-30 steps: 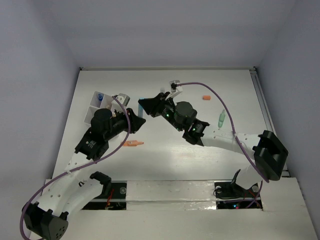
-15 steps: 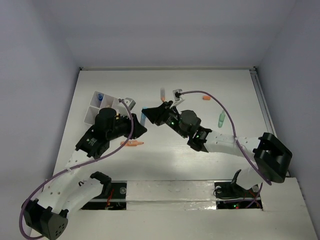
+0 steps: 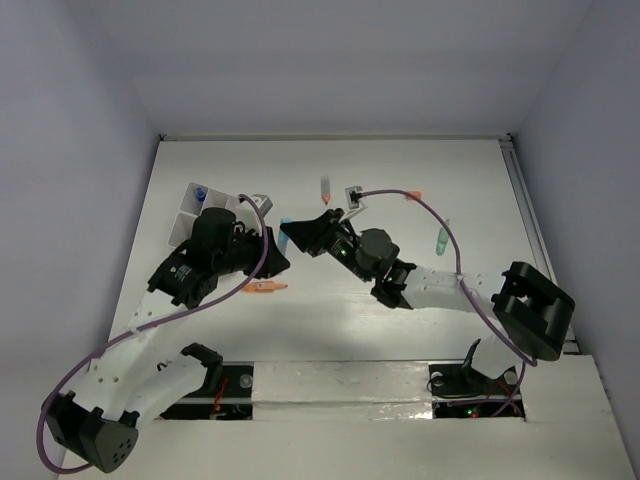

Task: Sort the stationery into containers
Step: Close the pen cap on the pen, then place the stationery in the drawer.

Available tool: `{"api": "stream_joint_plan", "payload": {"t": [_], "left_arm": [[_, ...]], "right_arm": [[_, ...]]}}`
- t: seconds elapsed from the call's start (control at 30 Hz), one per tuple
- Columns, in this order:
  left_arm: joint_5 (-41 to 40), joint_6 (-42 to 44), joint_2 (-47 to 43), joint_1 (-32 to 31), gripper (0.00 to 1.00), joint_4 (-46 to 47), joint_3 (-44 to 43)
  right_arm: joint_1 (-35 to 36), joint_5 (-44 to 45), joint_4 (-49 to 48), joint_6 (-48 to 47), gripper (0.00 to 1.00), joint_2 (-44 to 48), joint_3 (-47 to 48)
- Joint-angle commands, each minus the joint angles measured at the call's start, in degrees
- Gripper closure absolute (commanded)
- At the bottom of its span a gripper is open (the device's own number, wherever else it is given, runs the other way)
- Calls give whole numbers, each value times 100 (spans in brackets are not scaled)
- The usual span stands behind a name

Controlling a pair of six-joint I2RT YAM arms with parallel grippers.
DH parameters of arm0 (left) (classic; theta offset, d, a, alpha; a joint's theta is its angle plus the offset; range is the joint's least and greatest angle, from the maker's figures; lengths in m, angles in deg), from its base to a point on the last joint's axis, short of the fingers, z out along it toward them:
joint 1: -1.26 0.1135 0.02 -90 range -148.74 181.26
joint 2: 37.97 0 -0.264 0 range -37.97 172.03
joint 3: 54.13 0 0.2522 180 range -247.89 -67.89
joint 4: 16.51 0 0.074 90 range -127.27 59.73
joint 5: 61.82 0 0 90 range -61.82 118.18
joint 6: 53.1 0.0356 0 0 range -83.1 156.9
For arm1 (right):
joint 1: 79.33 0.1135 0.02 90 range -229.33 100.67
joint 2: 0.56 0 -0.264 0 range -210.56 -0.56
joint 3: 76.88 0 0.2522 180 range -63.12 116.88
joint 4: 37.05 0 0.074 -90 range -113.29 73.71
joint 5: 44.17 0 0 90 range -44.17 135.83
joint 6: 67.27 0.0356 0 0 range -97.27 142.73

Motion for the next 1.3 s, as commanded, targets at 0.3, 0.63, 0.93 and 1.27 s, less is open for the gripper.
{"api": "stream_joint_plan", "payload": {"t": [0.3,0.63,0.93,1.27], "left_arm": [[-690,-27,-420,202,82,2662,-236],[-1410,104,-1791,202,1,1273,285],[-1850,192,-2223,202,1,1905,12],[-2413,386,-2354,202,1,2590,600]], "right_arm": [[314,-1203,1914,-203,100,529,-188],[-1005,-947,1676,-317,100,-752,2062],[-620,-808,1112,-773,100,-2466,3546],[-83,72,1791,-2127,100,-3908,5358]]}}
